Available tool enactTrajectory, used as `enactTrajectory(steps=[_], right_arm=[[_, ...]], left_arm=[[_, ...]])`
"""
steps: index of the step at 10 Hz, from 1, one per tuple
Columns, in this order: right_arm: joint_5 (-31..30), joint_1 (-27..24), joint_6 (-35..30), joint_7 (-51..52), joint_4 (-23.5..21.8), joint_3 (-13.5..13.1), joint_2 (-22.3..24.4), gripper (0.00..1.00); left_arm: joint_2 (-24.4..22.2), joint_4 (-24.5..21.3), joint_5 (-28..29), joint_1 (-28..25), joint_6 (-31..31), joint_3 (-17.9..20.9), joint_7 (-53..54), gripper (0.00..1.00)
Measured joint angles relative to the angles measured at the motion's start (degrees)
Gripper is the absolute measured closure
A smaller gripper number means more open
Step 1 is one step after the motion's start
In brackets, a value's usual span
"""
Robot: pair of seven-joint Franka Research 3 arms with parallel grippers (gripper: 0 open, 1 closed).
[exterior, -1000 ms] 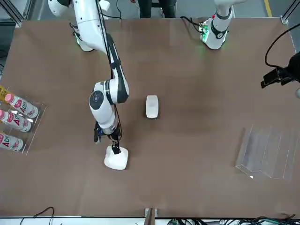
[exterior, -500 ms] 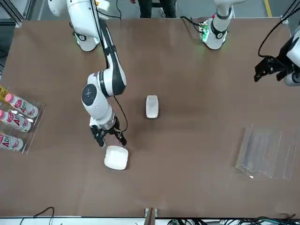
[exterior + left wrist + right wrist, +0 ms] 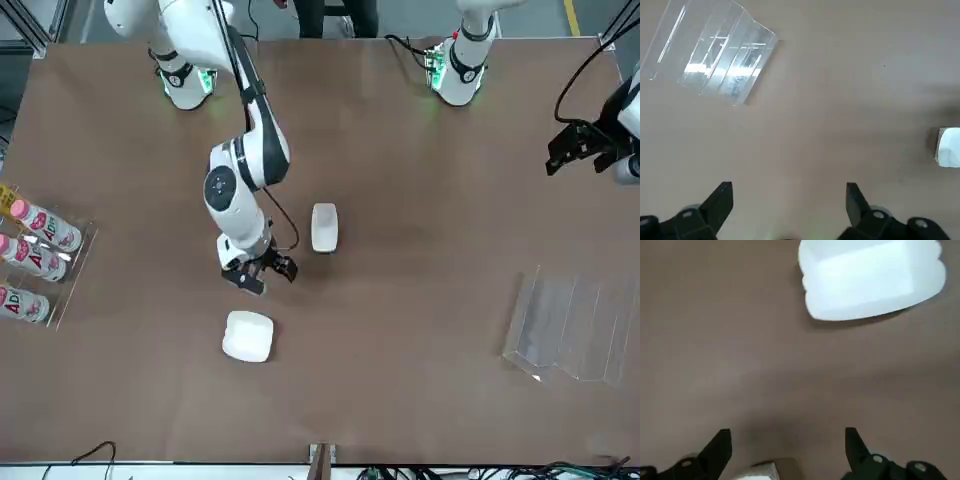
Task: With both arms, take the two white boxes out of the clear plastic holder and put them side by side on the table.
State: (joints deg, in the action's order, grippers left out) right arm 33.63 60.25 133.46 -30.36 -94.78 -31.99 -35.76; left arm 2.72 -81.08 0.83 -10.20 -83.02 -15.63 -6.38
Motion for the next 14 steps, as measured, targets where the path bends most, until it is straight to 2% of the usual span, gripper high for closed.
enactTrajectory(steps=[1, 4, 5, 10, 14], right_arm=[[0.0, 1.27, 0.99, 1.67, -0.66, 0.07, -0.02, 0.0], [0.0, 8.81, 15.5, 2.65, -8.11, 0.56, -1.05, 0.0], [0.0, 10.54, 17.65, 3.46, -9.54, 0.61, -1.68, 0.0], [0.0, 11.39, 19.62, 9.46, -12.16, 0.68, -2.17, 0.0], [0.0, 13.24, 23.01, 9.67, -14.4, 2.48, -2.21, 0.0]], left_arm=[[0.0, 0.0, 0.0, -0.01, 0.0, 0.03, 0.01, 0.0], [-0.03, 1.12, 0.01, -0.18, -0.05, 0.26, 0.01, 0.0], [-0.03, 1.31, 0.01, -0.24, -0.05, 0.32, 0.01, 0.0], [0.08, 1.34, 0.01, -0.21, -0.05, 0.26, 0.01, 0.0], [0.08, 1.39, 0.01, -0.22, -0.05, 0.16, 0.01, 0.0]])
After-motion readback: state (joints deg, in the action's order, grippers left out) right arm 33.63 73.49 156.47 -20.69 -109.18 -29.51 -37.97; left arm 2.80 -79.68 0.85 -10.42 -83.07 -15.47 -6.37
